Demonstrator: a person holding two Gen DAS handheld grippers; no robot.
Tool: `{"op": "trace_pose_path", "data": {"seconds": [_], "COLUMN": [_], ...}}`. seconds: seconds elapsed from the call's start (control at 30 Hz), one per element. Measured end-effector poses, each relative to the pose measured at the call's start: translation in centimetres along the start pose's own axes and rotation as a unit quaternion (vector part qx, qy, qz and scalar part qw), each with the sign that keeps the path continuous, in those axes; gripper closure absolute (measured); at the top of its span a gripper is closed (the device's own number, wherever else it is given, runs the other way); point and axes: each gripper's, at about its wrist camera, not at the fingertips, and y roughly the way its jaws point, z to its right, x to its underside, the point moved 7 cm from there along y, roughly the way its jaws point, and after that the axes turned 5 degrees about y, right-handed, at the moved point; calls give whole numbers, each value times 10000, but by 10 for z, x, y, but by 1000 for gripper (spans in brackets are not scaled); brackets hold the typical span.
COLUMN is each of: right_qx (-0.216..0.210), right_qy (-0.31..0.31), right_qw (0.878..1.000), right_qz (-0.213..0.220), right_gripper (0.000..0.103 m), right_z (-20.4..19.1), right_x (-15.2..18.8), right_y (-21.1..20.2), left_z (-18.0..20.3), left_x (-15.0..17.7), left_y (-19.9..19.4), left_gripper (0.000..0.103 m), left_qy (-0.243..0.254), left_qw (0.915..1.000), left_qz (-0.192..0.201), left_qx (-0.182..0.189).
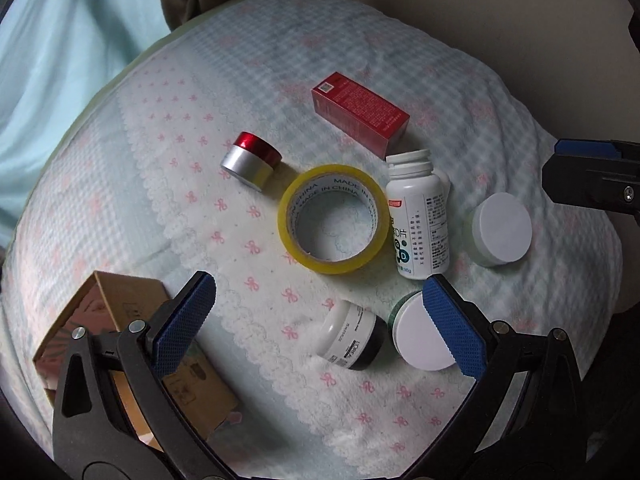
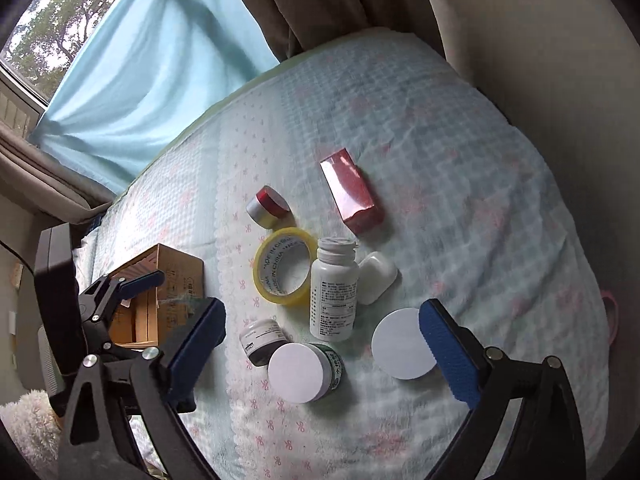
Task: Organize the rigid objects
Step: 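Grasp the yellow tape roll with the left tool while the right tool grasps the white pill bottle, then carry the tape roll and pill bottle over the cardboard box with both tools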
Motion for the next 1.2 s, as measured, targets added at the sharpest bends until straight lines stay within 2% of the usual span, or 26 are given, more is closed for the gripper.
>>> {"op": "trace_pose_path", "data": {"seconds": [0.07,0.13,0.2,0.27,0.43,0.5,0.57,0.73,0.8,0.9,1.2], "right_qx": [-130,-259,-309,-345,-505,-487,-361,-384,-228,49,-31], "right_qy": [75,196,339,451,588,567,535,569,481,304,209], "right_qw": [9998,9990,9979,9968,9941,9934,9937,9936,9943,9956,9968], "right_qz": [-144,-304,-447,-566,-762,-872,-918,-902,-927,-882,-770], "right_gripper": [7,17,18,21,36,37,41,44,46,56,57], "right_z": [6,12,17,20,22,19,18,19,17,17,18], "right_x": [0,1,2,5,11,11,11,5,2,1,0], "right_y": [21,40,57,71,101,109,111,116,121,127,127], "left_z": [2,1,2,2,2,4,8,11,12,15,21], "left_x": [-1,-2,-3,-3,-5,-7,-9,-22,-26,-34,-31], "left_y": [22,40,55,71,102,110,118,135,140,147,139], "left_gripper": [1,1,1,1,1,1,1,0,0,6,7], "left_qy": [146,179,240,416,634,706,843,1116,1150,1205,1167], "left_qw": [9997,9991,9985,9975,9953,9945,9935,9914,9911,9900,9913], "left_qz": [-200,-311,-407,-528,-684,-695,-688,-577,-551,-513,-419], "left_qx": [91,211,274,198,278,350,337,354,394,529,453]}}
